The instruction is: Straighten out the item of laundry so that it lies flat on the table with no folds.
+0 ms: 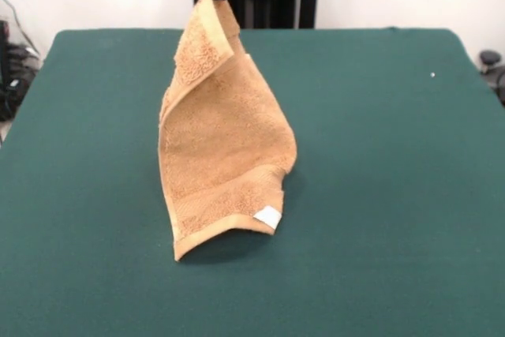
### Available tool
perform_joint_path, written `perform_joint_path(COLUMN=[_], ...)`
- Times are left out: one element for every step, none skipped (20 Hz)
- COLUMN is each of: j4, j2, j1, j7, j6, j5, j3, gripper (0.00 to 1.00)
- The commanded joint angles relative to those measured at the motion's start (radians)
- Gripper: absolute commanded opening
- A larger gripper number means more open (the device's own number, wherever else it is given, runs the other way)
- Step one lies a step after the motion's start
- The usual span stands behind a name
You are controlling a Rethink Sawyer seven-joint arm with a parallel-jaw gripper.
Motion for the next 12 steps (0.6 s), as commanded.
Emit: perform_joint_path(j4=[0.164, 0.173, 0.177, 0.185, 0.188, 0.191, 0.194, 0.199, 0.203, 0.206, 0.211, 0.219], j2=[-0.007, -0.007, -0.007, -0.009, -0.01, -0.011, -0.013, -0.016, -0.018, -0.02, -0.023, -0.026], j1=[-0.05, -0.052, -0.054, -0.057, -0.061, -0.068, -0.074, -0.085, -0.094, -0.104, -0.114, -0.131], j7=[-0.061, -0.046, -0.037, -0.023, -0.016, -0.013, -0.012, -0.013, -0.016, -0.019, -0.022, -0.027], j6=[0.108, 0.099, 0.095, 0.089, 0.088, 0.086, 0.086, 0.087, 0.086, 0.086, 0.087, 0.088], j5=[0.037, 0.041, 0.039, 0.043, 0.043, 0.049, 0.05, 0.057, 0.06, 0.063, 0.065, 0.072], j3=[0.217, 0.227, 0.232, 0.242, 0.249, 0.26, 0.267, 0.282, 0.294, 0.306, 0.317, 0.339], gripper=[0.0, 0.0, 0.0, 0.0, 0.0, 0.0, 0.0, 0.0, 0.0, 0.0, 0.0, 0.0])
